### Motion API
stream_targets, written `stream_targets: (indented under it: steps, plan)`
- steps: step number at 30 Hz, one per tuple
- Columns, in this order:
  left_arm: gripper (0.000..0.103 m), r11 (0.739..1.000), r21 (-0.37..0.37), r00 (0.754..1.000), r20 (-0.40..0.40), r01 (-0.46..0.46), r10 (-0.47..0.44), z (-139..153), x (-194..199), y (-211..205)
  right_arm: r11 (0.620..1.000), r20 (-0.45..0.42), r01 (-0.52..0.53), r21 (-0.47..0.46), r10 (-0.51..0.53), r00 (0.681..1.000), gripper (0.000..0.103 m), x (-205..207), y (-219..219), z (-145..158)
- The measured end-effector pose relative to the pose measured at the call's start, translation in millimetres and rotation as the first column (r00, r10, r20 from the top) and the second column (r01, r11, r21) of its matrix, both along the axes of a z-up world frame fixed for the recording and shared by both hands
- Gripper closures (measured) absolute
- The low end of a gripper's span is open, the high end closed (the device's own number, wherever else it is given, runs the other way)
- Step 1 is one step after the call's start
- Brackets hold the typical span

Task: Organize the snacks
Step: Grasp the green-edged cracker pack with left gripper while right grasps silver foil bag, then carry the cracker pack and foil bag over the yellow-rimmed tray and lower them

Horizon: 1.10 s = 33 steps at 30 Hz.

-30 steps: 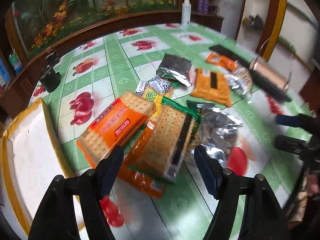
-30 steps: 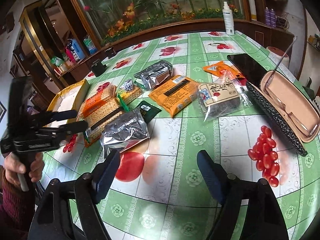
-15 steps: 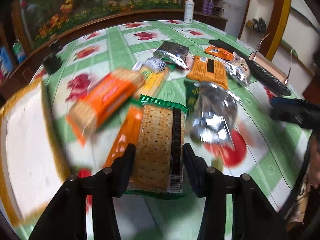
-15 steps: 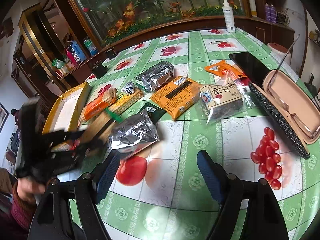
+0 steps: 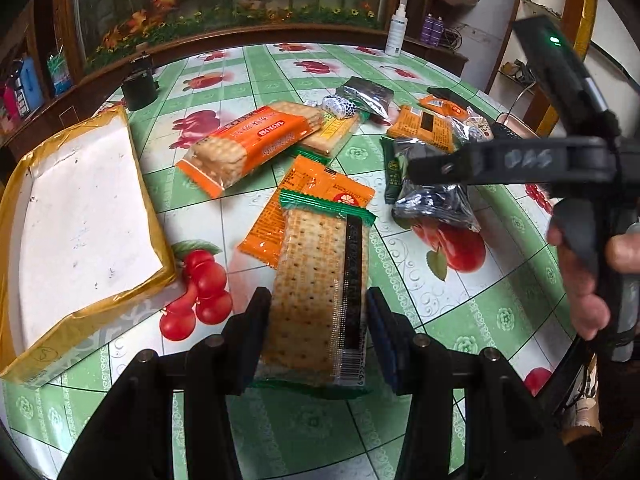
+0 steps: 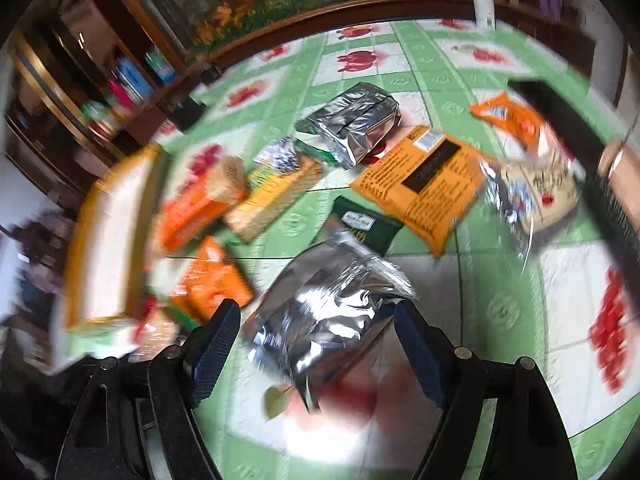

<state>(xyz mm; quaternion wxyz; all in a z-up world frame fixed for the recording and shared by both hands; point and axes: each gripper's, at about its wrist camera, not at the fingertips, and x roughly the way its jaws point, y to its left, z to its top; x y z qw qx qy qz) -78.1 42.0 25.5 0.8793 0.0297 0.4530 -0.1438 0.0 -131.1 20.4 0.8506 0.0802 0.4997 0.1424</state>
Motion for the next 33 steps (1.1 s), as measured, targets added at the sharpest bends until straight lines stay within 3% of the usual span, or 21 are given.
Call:
stream_targets:
  steps: [4, 9, 17, 18, 21, 26, 33]
  plan:
    - [0.055, 1.0, 0.021, 1.0, 0.007, 0.018, -0.018, -1, -1, -5, 0.982, 0.027, -0.058, -0.179, 0.064, 0.998, 0.021, 0, 17, -5]
    - [0.053, 0.999, 0.025, 1.0, -0.002, 0.027, -0.027, -6, 4, -9, 0.962, 0.074, -0.065, -0.263, 0.088, 0.993, 0.021, -13, -1, 2]
    - [0.057, 1.0, 0.003, 1.0, -0.006, 0.018, -0.018, -9, 8, -12, 0.979, 0.06, -0.056, -0.198, 0.069, 0.996, 0.021, -20, -14, 0]
    - [0.057, 1.0, -0.003, 1.0, -0.005, 0.015, -0.015, -9, 8, -10, 0.98, 0.049, -0.052, -0.191, 0.063, 0.997, 0.033, -18, -14, -3]
    - [0.057, 0.999, -0.031, 1.0, -0.008, 0.01, -0.01, -8, 7, -5, 0.991, 0.038, -0.048, -0.128, 0.054, 0.998, 0.042, -18, -20, -7]
    - [0.057, 0.996, -0.085, 1.0, 0.018, -0.007, 0.009, 8, 6, 8, 0.993, 0.064, -0.055, -0.1, 0.062, 0.996, 0.043, -27, -21, 3]
    - [0.057, 0.992, -0.104, 0.995, 0.07, -0.065, 0.072, 34, 8, 36, 0.993, 0.124, -0.101, -0.066, 0.109, 0.986, 0.043, -34, -8, 29]
